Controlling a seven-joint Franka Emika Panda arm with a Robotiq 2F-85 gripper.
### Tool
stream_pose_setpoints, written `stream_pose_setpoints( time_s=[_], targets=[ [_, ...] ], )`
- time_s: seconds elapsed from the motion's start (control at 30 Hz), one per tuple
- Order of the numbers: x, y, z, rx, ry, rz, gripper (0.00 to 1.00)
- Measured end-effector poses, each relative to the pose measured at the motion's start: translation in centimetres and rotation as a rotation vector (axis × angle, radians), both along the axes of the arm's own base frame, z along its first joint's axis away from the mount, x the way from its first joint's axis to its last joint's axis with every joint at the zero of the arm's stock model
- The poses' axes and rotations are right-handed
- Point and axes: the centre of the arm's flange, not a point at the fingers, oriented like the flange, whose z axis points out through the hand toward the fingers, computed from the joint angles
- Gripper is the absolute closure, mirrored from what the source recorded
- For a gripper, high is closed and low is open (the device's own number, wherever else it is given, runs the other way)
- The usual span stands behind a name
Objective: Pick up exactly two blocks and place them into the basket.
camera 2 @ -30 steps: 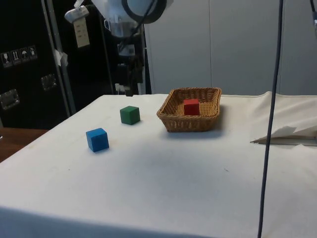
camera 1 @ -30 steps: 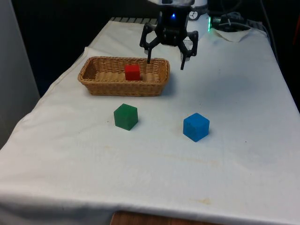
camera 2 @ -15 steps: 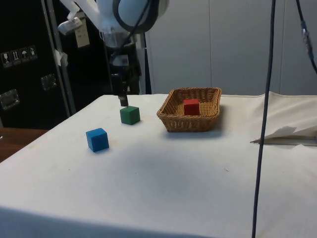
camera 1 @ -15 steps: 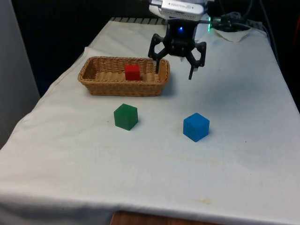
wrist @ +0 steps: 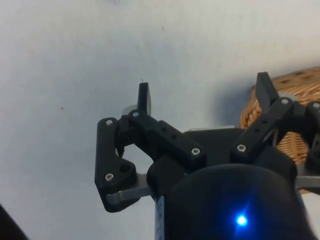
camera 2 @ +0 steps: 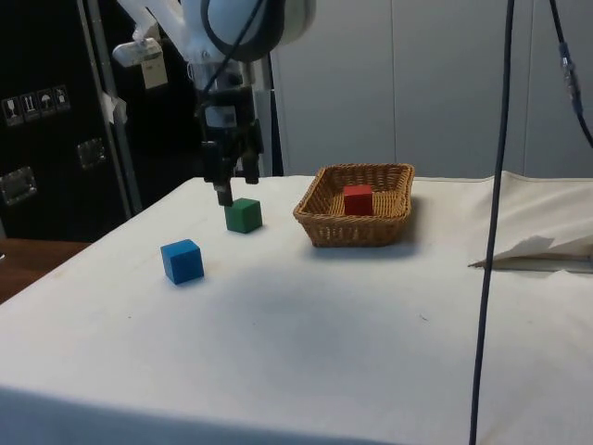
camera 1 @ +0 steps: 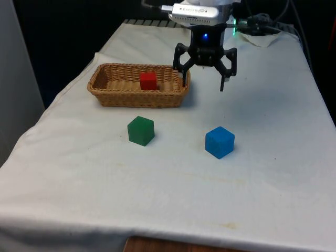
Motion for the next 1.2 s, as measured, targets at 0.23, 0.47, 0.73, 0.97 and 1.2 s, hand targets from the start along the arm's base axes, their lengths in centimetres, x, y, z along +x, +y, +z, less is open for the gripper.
stream_pose_setpoints(
  time_s=[0.23,0.47,0.73,0.97,1.2],
  targets=[
    [0.8,0.7,0.0,0.033,-0.011,-0.011,0.0],
    [2.4,1.9,-0.3,0.046,-0.024,-0.013,0.0],
    [4.0,3.0,-0.5,0.052,-0.03,-0.019,0.0],
    [5.9,4.0,-1.4,0.053,-0.029,-0.028,0.0],
    [6.9,4.2,-1.7,0.059,-0.027,-0.037,0.0]
  ],
)
